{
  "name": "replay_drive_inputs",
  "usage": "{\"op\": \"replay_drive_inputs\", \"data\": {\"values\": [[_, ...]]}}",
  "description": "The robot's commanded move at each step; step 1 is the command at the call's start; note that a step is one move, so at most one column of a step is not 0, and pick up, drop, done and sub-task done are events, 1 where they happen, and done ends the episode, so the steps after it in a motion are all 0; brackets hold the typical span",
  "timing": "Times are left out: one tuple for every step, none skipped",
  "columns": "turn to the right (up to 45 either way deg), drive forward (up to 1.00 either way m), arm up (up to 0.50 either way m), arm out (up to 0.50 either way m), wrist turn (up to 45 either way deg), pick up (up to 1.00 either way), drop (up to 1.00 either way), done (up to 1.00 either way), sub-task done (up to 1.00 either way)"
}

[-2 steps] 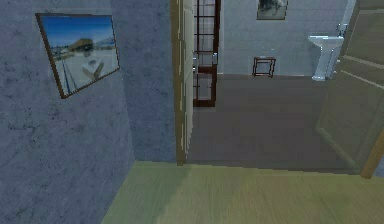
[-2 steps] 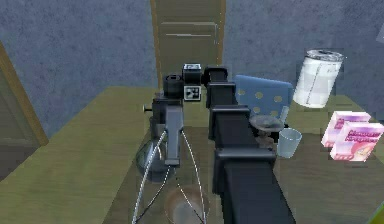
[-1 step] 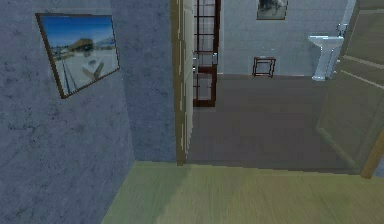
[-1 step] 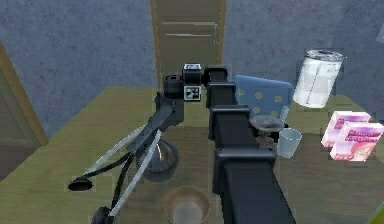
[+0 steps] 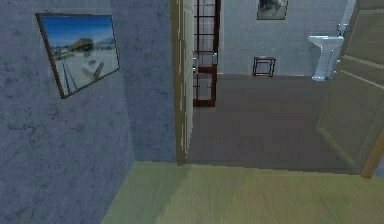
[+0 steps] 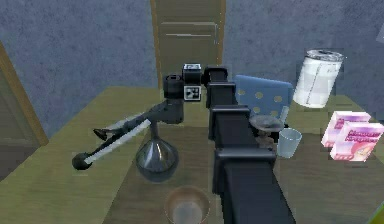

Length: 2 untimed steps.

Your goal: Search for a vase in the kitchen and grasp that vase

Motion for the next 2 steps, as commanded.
{"op": "replay_drive_inputs", "data": {"values": [[0.0,0.00,0.00,0.00,45.0,0.00,0.00,0.00,0.00],[0.0,0.00,0.00,0.00,18.0,0.00,0.00,0.00,0.00]]}}
